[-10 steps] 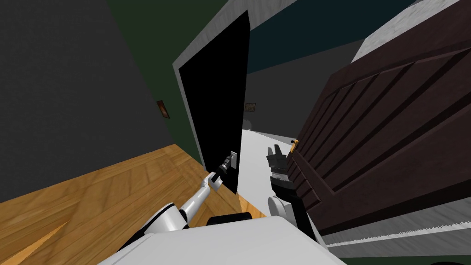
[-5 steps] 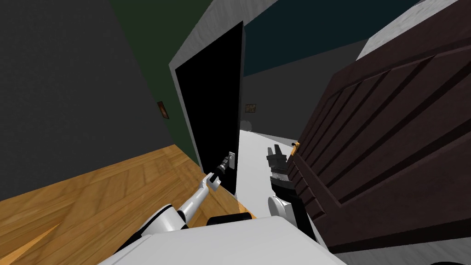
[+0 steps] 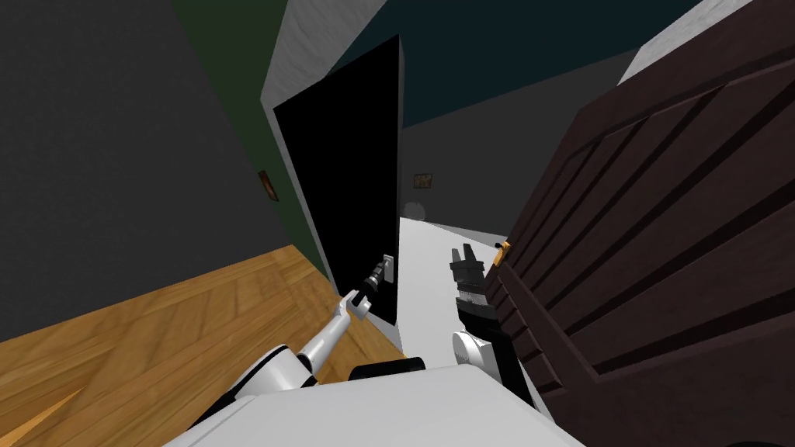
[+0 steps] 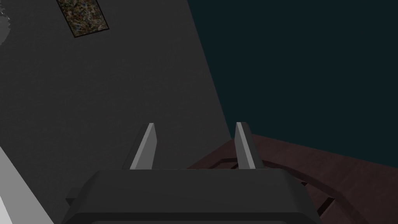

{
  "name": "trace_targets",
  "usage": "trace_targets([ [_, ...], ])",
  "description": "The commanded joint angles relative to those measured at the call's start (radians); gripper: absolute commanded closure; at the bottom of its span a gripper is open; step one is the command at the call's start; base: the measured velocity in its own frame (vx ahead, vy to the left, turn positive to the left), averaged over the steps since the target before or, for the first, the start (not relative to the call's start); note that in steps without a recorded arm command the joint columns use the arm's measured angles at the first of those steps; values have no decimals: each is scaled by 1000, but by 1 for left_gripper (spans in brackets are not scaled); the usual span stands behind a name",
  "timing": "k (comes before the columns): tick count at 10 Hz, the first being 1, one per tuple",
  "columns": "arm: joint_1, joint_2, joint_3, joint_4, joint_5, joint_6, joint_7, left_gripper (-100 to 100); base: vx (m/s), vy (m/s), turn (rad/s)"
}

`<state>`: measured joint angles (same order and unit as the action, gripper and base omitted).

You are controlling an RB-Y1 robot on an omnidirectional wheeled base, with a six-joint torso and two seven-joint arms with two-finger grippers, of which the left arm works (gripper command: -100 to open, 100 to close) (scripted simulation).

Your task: Push the door open

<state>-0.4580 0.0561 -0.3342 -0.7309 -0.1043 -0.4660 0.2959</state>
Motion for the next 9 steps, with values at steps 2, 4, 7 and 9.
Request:
trace_targets([
  [2,-6,16,42,14,11,-7,-19,100,108,-171,68],
  [4,-6,21,68,17,17,-5,-31,100,136,-154,67],
  [7,-5,25,95,20,24,-4,-44,100,129,-122,77],
  [9,10,30,95,-3,25,6,-41,-100,18,-74,70],
])
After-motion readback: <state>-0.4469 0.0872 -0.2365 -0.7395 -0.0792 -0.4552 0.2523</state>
